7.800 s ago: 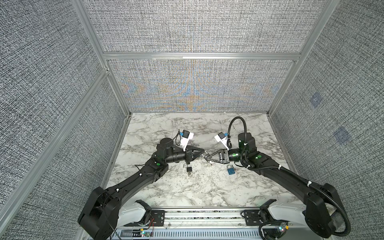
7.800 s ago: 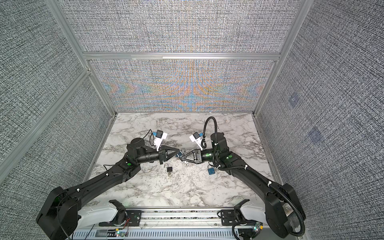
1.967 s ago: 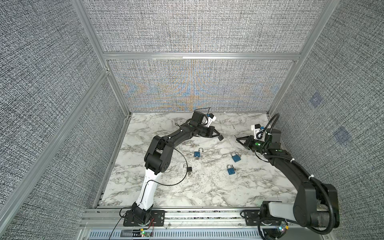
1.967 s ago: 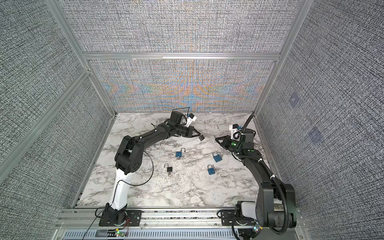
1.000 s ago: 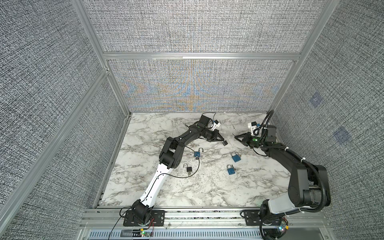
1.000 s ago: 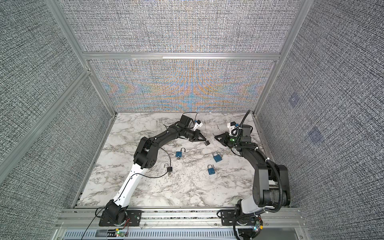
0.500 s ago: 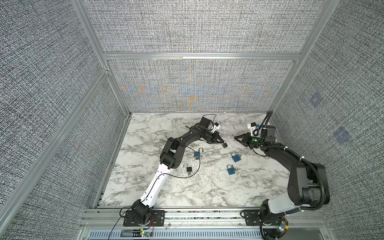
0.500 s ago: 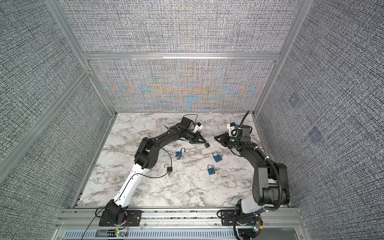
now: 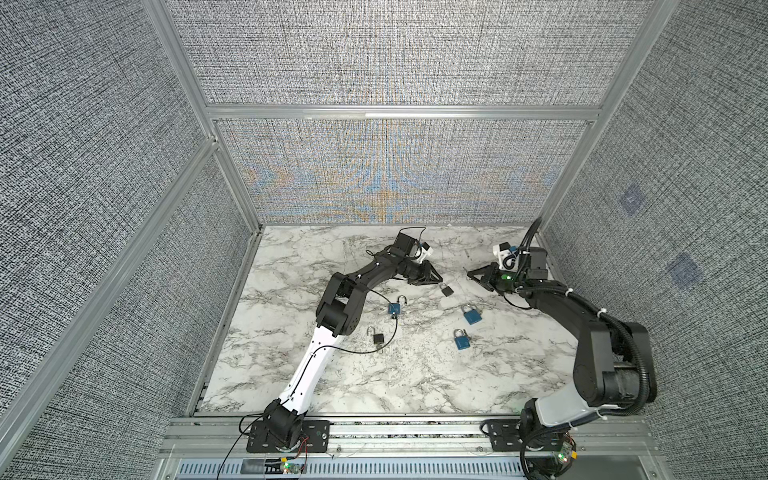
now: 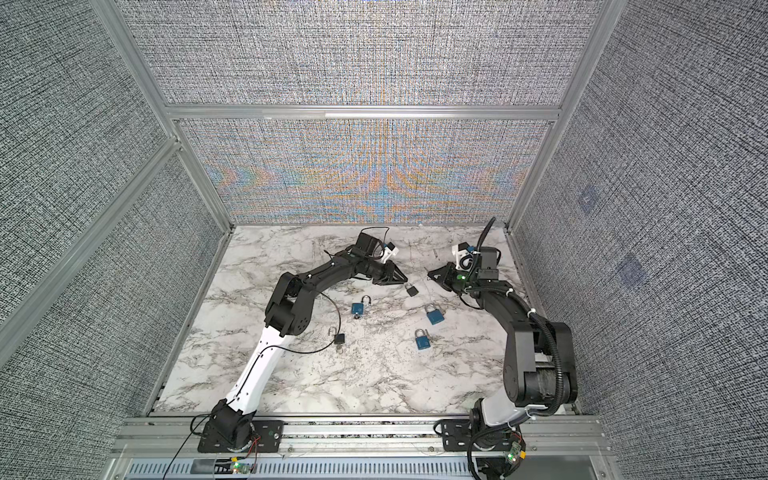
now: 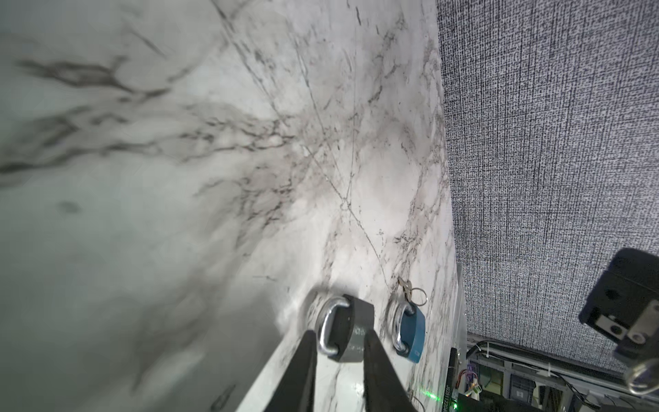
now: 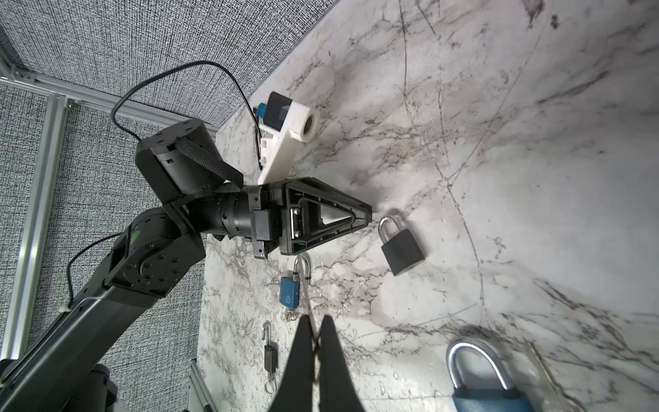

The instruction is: Lock with the key

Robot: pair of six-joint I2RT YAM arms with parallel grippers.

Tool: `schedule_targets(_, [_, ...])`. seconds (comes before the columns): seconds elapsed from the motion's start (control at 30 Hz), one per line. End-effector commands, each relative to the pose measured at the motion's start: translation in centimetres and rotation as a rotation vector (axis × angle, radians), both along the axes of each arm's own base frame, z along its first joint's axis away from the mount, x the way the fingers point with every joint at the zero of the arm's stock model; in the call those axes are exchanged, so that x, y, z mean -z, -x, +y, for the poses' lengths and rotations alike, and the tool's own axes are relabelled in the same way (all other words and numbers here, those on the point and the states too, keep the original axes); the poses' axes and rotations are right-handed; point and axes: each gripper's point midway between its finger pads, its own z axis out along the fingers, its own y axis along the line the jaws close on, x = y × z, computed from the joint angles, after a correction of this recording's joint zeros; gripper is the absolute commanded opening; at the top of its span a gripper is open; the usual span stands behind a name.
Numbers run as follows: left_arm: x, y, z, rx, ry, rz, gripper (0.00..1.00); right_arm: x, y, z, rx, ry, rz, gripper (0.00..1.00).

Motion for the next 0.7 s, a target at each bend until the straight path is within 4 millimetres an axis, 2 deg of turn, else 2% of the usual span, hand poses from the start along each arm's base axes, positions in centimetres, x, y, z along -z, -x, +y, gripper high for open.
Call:
schedule_targets(0.0, [-1.5,-1.3,0.5,-0.033,0.021,-0.052,0.26,1.1,-0.3,-0.4,0.018,0.062,0.024,0.0])
schedule_targets(0.17, [-3.7,-1.9,1.4,-0.054,0.037,-0.111,0.26,2.5,-1.7,0.0,0.021,0.117,0.042,0.0])
schedule_targets(0.3, [-7.6,-2.5,2.5,-0.097,0.06,-0.223,0.26,4.4,-2.9,0.9,-0.014,0.195,0.072,0.0])
schedule_targets(0.5, [-14.6,-2.2,6.0,-0.176,0.149,-0.368,0.26,6.5,-4.8,1.3,-0.017,0.25,0.096,0.0])
schedule_targets(0.6, [-16.7,-1.5,7.6,-0.204,0.172,-0.417,0.26,7.7,-5.2,1.3,-0.02,0.26,0.128,0.0])
schedule_targets(0.67, [-17.3,-0.9,8.4,-0.218,0.18,-0.434,0.26,8.3,-5.3,1.2,-0.02,0.266,0.147,0.0])
